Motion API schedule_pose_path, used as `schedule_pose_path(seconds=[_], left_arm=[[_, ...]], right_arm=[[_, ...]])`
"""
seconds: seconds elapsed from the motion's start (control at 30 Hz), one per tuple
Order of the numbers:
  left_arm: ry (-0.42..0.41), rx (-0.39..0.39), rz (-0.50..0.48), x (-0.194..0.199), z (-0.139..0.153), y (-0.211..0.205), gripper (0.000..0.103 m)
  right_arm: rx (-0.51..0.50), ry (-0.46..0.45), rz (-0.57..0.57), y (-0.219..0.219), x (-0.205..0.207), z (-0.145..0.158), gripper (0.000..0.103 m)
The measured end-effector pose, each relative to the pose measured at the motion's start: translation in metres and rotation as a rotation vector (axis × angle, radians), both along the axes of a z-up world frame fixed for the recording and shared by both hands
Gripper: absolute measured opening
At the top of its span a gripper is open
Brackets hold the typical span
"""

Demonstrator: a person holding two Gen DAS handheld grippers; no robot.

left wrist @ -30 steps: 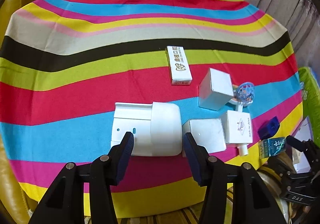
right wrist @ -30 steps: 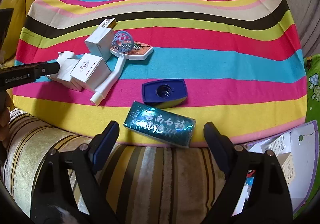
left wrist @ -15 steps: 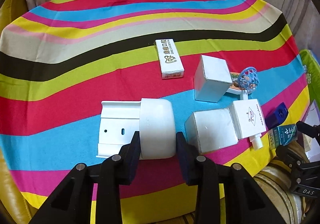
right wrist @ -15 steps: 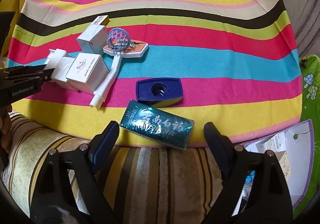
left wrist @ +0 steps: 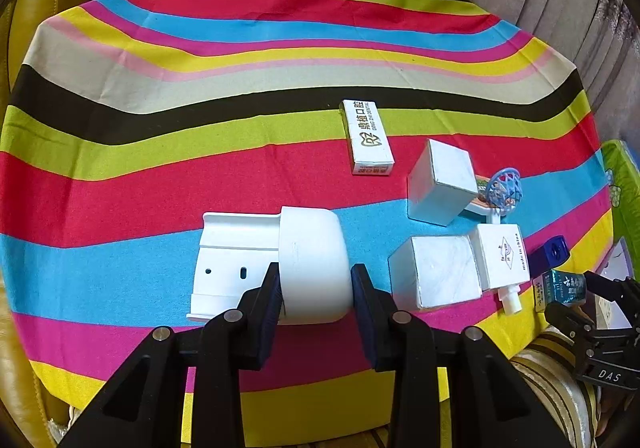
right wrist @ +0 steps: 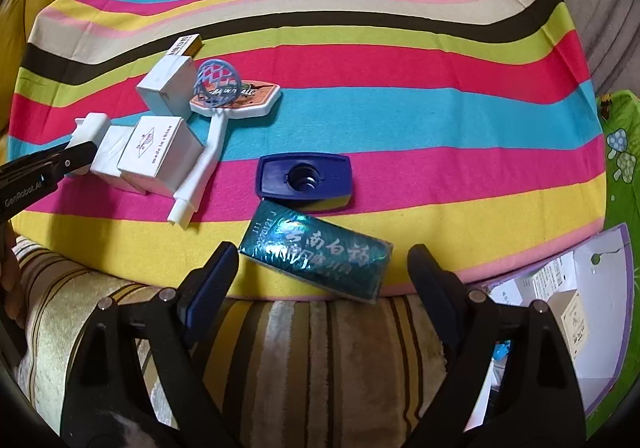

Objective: Organize rigid objects
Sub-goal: 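Grasp the white plastic holder with the left gripper while the right grasps the teal box, then carry both items into the purple-rimmed box and open both grippers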

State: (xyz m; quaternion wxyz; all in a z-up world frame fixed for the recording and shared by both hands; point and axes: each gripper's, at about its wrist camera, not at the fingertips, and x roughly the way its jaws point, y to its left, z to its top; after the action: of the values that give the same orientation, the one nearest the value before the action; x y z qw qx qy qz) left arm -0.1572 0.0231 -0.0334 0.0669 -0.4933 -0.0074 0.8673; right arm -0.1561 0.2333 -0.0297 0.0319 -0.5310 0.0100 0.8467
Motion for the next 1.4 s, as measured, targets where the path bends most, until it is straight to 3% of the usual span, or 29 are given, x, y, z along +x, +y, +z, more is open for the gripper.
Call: schedule_pose_path(seconds=[0.13,0.3,0.6,0.67,0.73,1.03,1.17,1.4], left_arm=[[0.004,0.005,0.001,0.000,0.000,0.004,0.035],[0.000,0.007,-0.001,0.002,0.000,0.003,0.035],[0.011,-0.004,-0.006,0.004,0.001,0.005,0.035],[0.018,-0.008,-0.006,0.006,0.002,0.006,0.035],[0.036,-0.014,-0.003,0.006,0.005,0.005,0.035],[0.104,0.006,0.000,0.039,0.036,0.008,0.036],[0.116,0.048,-0.029,0.060,0.050,0.020,0.035],[0.123,0.071,-0.167,0.093,0.064,0.069,0.035]], right_arm=[[-0.002,0.003,-0.004,0.001,0.001,0.000,0.089],[0.005,0.022,0.000,-0.003,0.004,0.005,0.097],[-0.010,-0.011,-0.066,0.003,-0.006,0.003,0.097],[-0.006,-0.020,-0.069,0.004,-0.007,0.002,0.096],[-0.012,-0.027,-0.063,0.004,-0.006,0.000,0.079],[-0.058,0.006,-0.046,0.009,0.007,0.005,0.079],[-0.069,0.058,-0.042,0.012,0.021,0.016,0.079],[-0.116,0.104,-0.053,0.028,0.052,0.036,0.079]])
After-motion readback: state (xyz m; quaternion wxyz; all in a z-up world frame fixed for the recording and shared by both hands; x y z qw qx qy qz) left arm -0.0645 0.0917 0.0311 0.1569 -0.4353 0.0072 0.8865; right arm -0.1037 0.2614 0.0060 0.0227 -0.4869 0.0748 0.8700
